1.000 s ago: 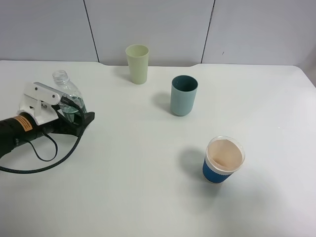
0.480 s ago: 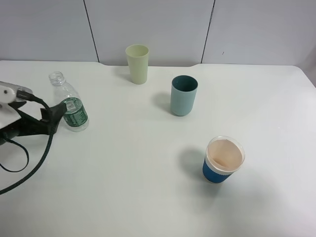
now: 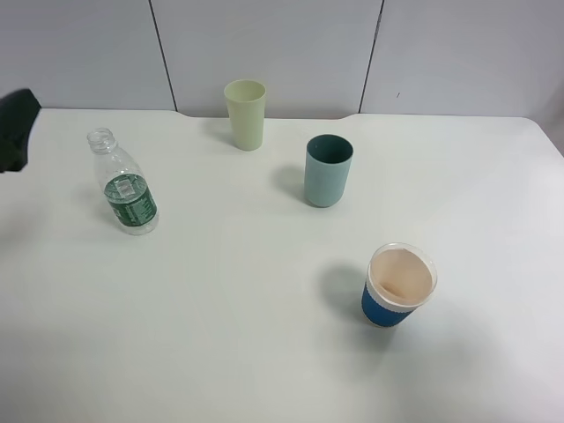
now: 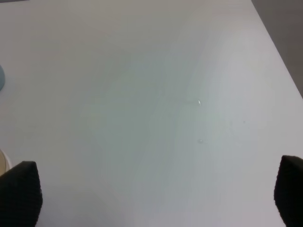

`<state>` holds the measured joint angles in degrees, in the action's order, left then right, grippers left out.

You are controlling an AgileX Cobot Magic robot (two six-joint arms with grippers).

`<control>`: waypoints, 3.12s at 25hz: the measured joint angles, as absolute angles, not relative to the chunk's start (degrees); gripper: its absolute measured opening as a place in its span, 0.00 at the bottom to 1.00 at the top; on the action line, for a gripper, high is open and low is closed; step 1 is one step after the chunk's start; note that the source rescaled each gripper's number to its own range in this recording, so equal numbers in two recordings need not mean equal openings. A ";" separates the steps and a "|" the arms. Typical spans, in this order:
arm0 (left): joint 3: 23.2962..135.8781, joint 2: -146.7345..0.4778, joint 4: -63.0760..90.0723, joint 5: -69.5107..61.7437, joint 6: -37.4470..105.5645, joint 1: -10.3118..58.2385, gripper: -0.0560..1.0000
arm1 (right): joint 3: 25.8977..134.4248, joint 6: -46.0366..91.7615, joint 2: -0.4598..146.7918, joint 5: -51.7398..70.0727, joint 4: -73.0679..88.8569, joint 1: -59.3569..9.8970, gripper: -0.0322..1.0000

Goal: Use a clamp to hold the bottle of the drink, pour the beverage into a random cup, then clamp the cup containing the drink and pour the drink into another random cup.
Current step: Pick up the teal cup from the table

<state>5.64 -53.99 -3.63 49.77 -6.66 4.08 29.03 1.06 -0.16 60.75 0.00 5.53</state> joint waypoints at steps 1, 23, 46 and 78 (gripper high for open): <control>6.45 -51.51 -3.63 47.89 -6.73 4.08 1.00 | 29.03 1.06 -0.16 60.75 0.00 5.53 1.00; 30.75 -11.50 -7.06 -33.47 -6.91 4.08 1.00 | 29.03 1.06 -0.16 60.75 0.00 5.53 1.00; 28.76 0.26 -5.03 -59.82 -4.02 -6.42 1.00 | 29.03 1.06 -0.16 60.75 0.00 5.53 1.00; 28.65 0.26 -4.40 -60.08 -3.43 -1.67 1.00 | 29.03 1.06 -0.16 60.75 0.00 5.53 1.00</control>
<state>28.65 0.26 -4.40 -60.08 -3.43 -1.67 29.03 1.06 -0.16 60.75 0.00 5.53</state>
